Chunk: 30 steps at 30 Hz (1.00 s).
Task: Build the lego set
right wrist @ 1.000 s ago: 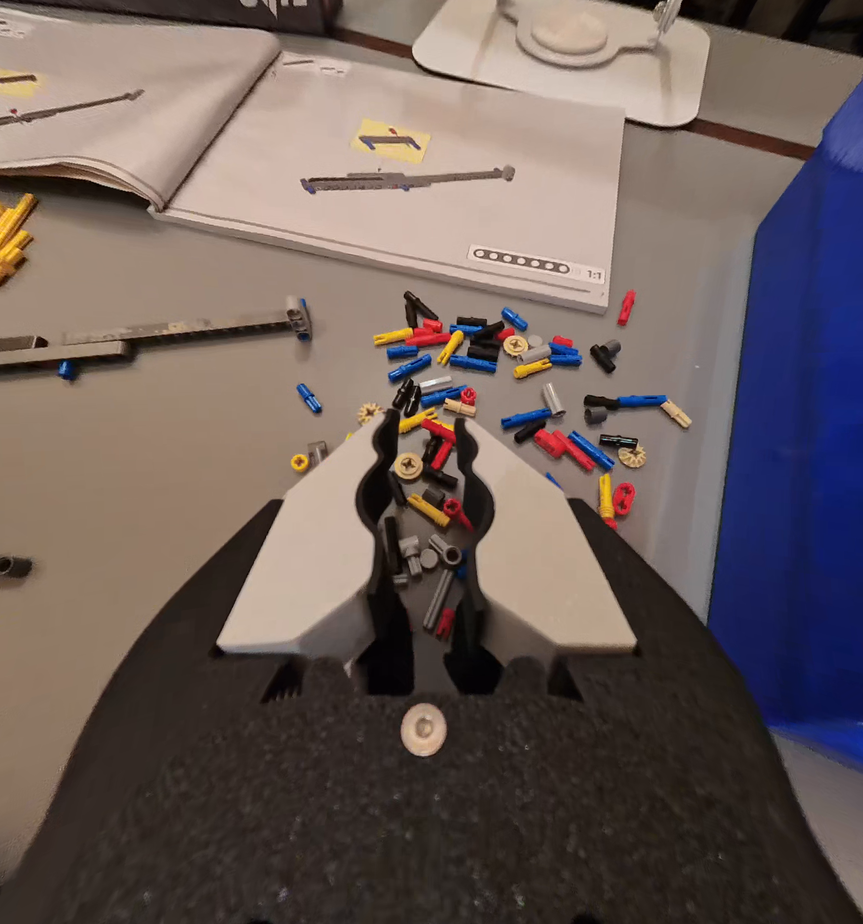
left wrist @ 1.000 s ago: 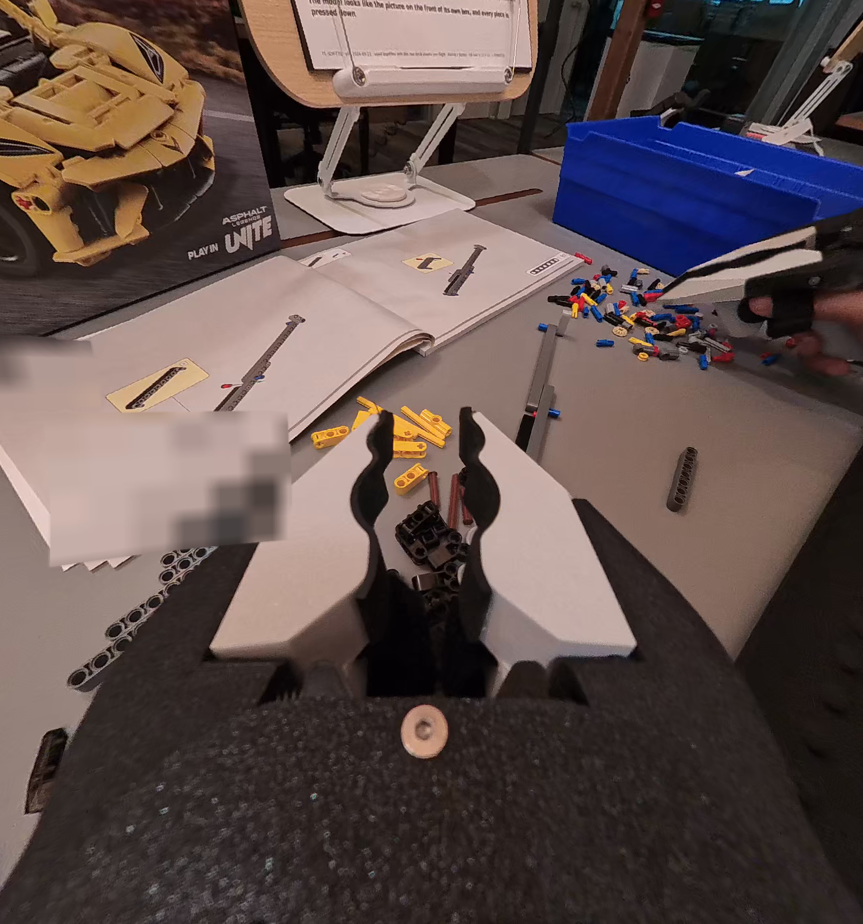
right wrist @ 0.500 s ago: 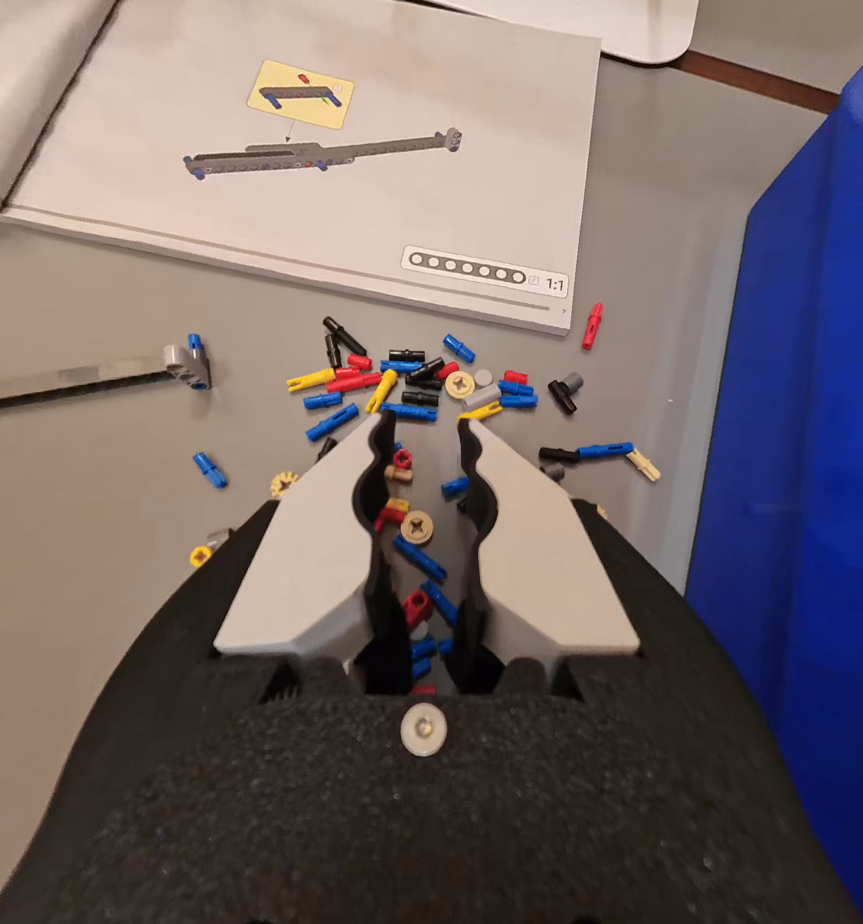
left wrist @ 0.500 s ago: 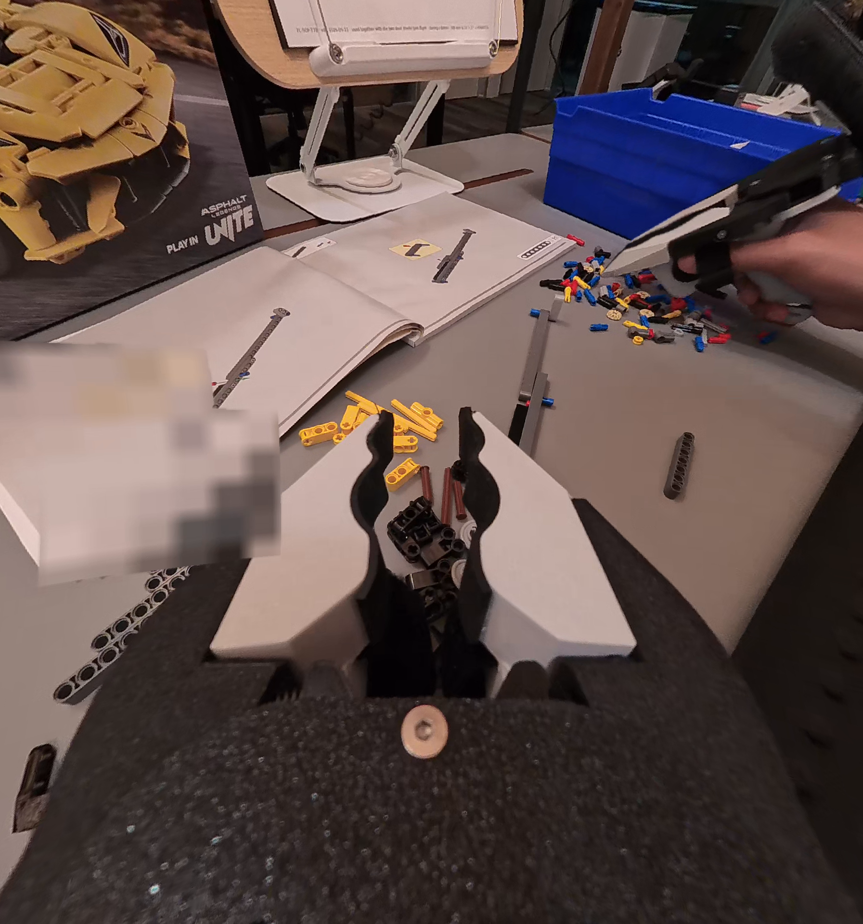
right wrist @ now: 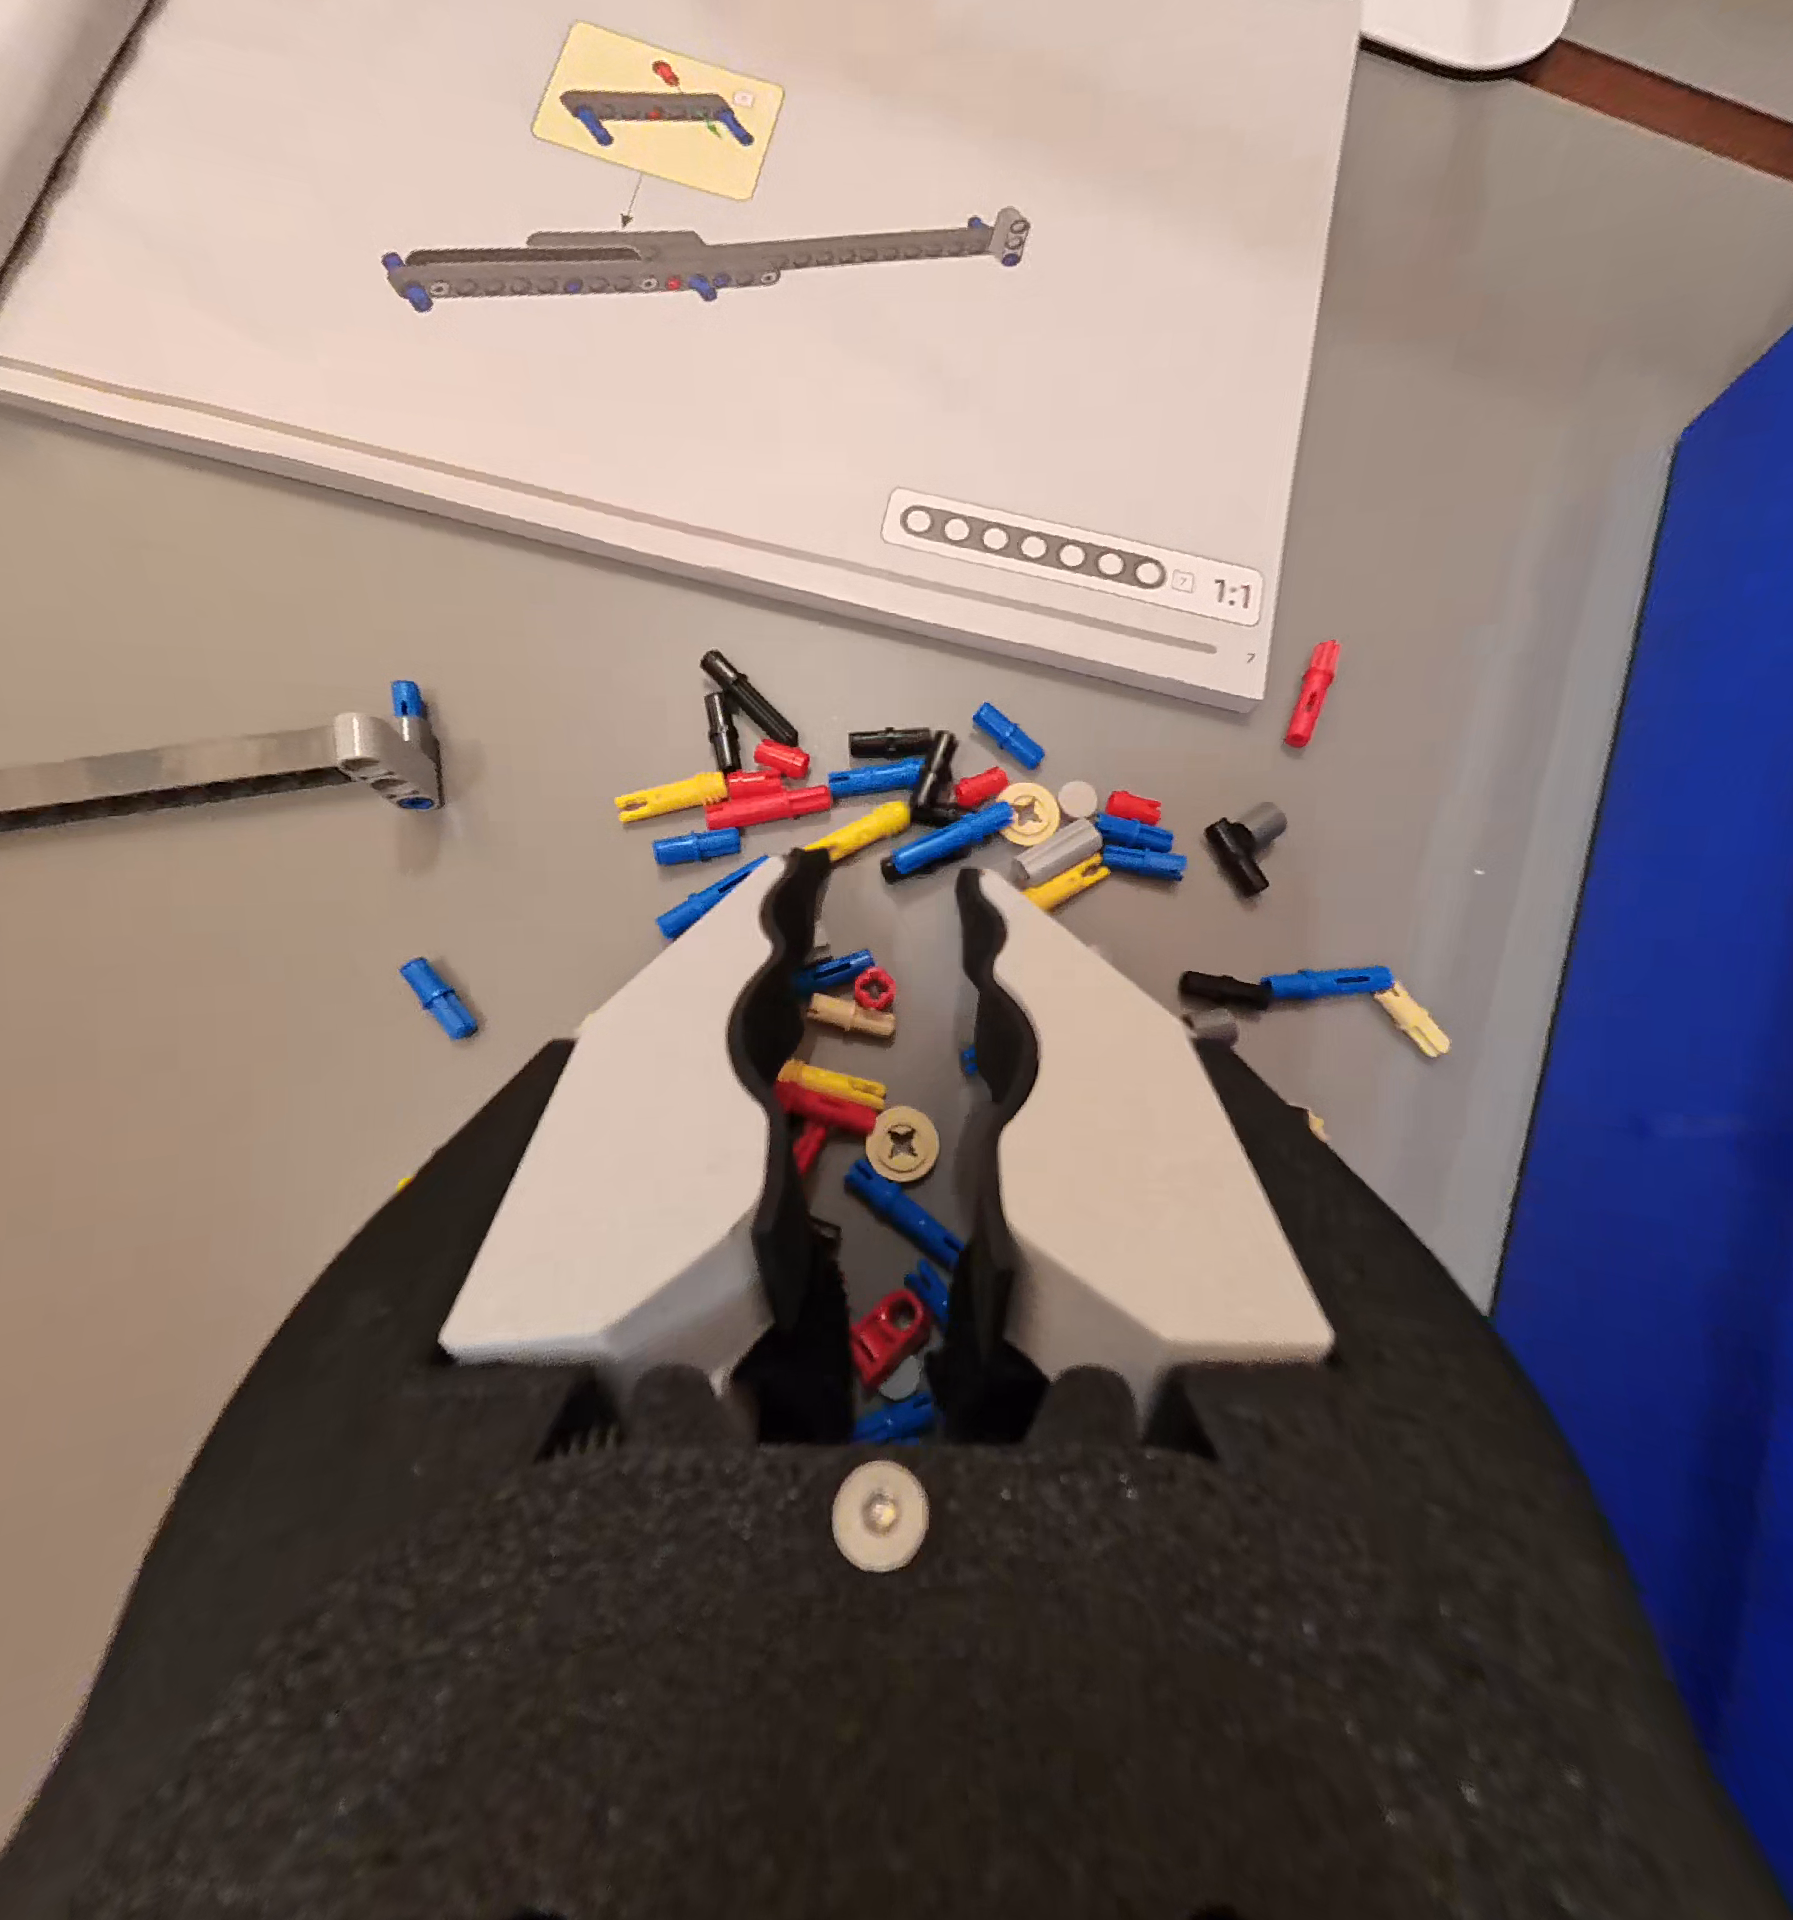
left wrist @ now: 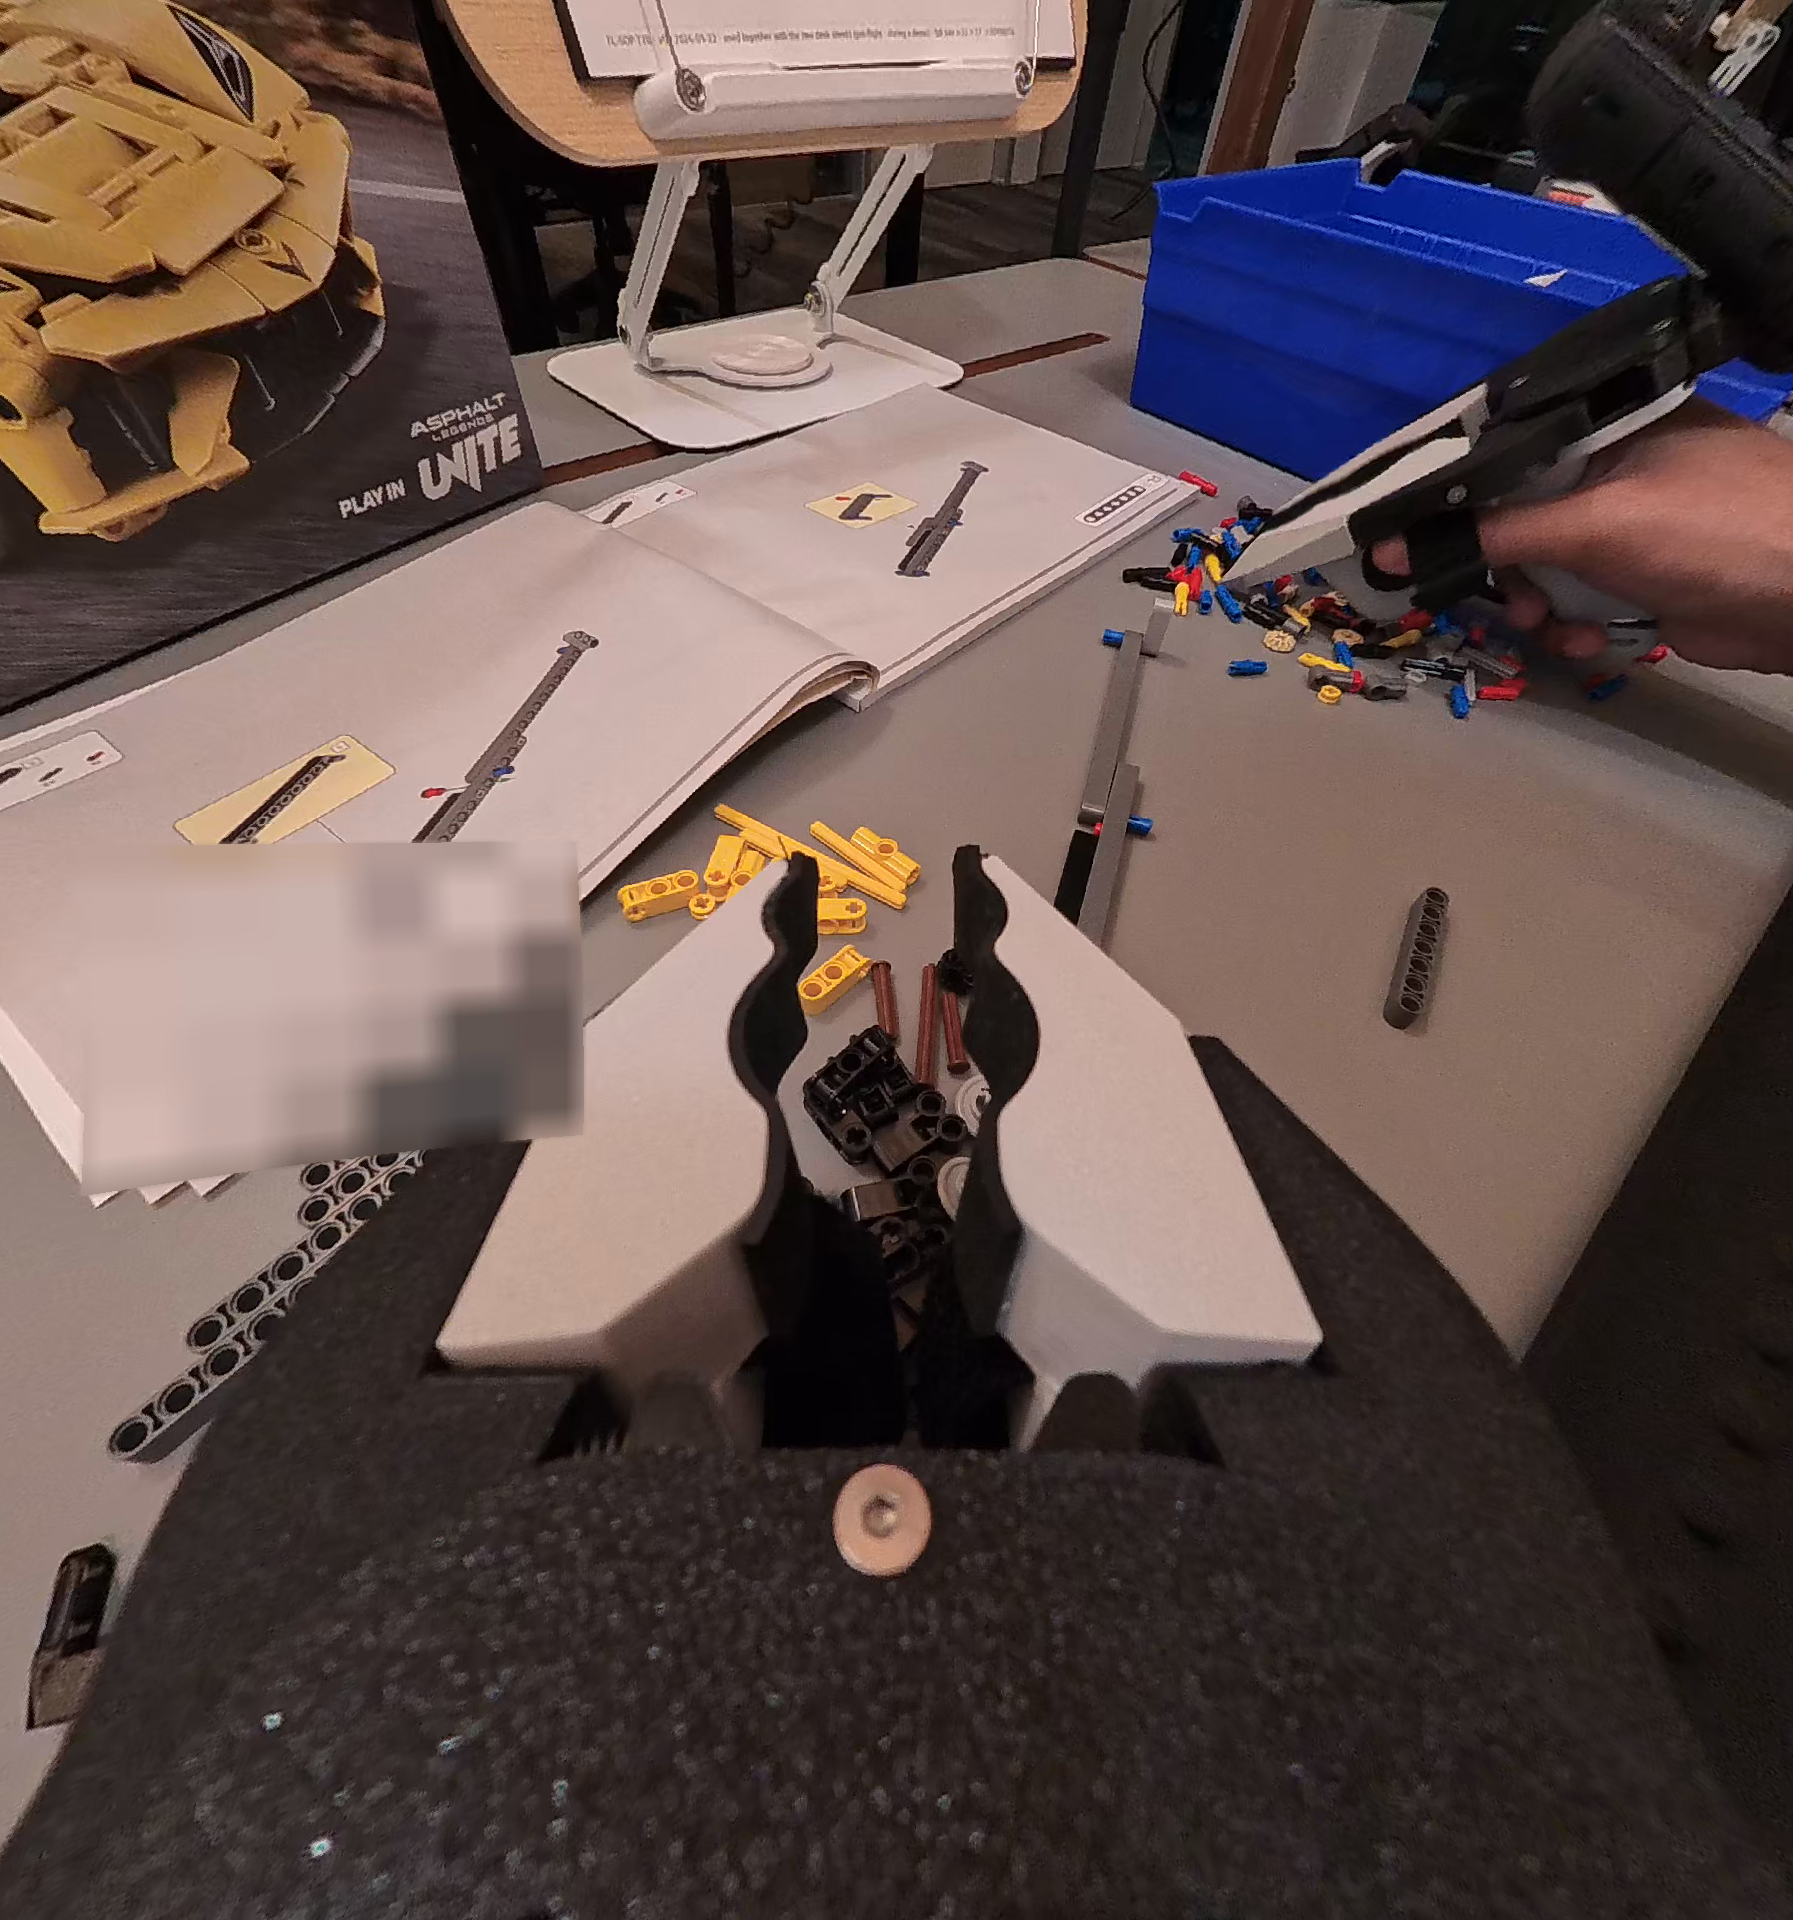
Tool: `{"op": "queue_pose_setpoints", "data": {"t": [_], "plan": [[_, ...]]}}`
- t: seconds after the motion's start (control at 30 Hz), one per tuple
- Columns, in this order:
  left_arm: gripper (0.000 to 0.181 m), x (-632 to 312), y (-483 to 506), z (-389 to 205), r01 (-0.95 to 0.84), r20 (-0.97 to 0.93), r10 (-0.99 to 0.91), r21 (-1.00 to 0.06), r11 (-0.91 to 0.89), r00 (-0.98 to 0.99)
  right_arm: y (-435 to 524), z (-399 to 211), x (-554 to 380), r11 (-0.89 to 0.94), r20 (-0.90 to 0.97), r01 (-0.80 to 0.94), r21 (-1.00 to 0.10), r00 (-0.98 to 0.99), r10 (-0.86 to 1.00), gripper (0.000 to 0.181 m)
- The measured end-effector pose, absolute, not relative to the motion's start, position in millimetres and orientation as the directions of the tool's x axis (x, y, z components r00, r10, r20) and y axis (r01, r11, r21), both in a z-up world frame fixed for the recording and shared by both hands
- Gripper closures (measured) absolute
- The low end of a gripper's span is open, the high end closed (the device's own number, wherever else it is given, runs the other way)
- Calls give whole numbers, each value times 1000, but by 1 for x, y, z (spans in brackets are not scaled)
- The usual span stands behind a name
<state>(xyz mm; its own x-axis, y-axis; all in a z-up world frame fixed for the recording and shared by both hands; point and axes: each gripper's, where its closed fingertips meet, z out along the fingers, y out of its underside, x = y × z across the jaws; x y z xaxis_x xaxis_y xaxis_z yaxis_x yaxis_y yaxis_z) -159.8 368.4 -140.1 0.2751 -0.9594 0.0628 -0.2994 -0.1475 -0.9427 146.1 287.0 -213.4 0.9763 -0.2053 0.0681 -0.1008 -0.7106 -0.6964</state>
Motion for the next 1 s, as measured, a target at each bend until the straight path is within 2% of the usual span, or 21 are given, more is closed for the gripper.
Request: {"op": "queue_pose_setpoints", "data": {"t": [0.23, 0.4, 0.63, 1.0], "plan": [[156, -160, 369, -141, -304, 61, -959, -941, -148, 278, 282, -210, 151, -710, 79, -103, -696, 973, -219, 155], [157, -159, 369, -142, -307, 60, -959, -940, -148, 277, 284, -213, 151, -696, -25, -198, -691, 968, -250, 158], [157, -159, 369, -142, -312, 56, -959, -939, -145, 278, 280, -214, 159, -716, 50, -148, -682, 967, -248, 177], [157, -160, 370, -141, -306, 54, -957, -941, -143, 283, 273, -204, 150, -710, 101, -86, -699, 971, -217, 178]]}}
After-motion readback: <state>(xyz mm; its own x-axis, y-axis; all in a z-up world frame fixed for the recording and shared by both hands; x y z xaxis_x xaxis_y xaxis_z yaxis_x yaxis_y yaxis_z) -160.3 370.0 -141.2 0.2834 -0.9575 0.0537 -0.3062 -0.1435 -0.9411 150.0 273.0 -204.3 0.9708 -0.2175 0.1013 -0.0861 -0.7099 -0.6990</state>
